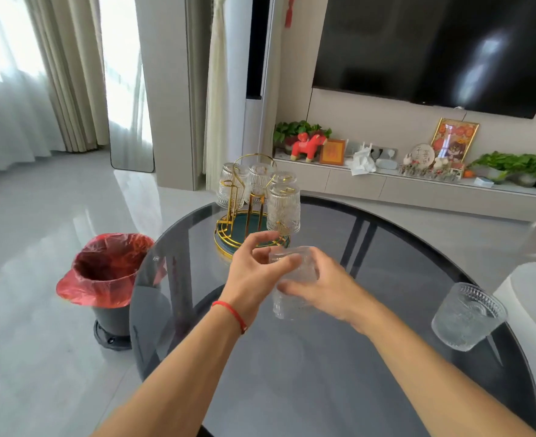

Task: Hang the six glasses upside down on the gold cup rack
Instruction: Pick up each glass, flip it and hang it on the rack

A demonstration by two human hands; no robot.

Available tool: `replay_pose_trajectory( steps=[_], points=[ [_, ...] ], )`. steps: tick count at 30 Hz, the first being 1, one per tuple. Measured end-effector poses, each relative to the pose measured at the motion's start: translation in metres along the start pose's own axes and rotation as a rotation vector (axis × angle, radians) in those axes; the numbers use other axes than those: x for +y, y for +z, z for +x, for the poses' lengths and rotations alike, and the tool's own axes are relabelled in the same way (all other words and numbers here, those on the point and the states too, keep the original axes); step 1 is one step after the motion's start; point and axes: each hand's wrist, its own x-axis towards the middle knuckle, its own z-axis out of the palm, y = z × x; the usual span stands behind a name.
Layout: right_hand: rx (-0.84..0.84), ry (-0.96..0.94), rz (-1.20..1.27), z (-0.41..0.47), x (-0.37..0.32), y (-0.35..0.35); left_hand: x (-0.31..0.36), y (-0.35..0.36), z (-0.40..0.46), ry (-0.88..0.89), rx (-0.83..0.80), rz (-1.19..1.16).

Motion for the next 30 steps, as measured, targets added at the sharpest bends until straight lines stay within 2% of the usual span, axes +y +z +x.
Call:
replay_pose_trajectory(
  steps=[4, 5, 9, 12, 19, 25, 30],
  points=[
    [0.053, -0.046, 0.062, 0.036, -0.021, -0.01, 0.001, -0.025, 0.038, -0.091, 0.131, -0.051],
    [0.07, -0.075, 0.098, 0.044, -0.028, -0.014, -0.003, -0.032, 0.046, -0.095, 0.147, 0.032],
    [0.211, -0.22, 0.229, 0.085, -0.071, -0.017, -0.04, -0.049, 0.062, 0.201, 0.058, 0.848],
    [0.322, -0.323, 0.176, 0.115, -0.104, -0.011, -0.062, -0.05, 0.068, 0.309, -0.047, 1.115],
    [0.366, -0.355, 0.031, 0.179, -0.134, 0.011, -0.064, -0.054, 0.07, 0.177, -0.161, 1.304],
    [0.366, -0.193, -0.066, 0.208, -0.116, 0.028, -0.062, -0.062, 0.071, 0.118, -0.23, 1.277],
    [0.36, -0.114, -0.192, 0.213, -0.105, 0.044, -0.061, -0.06, 0.071, 0.11, -0.225, 1.256]
  ],
)
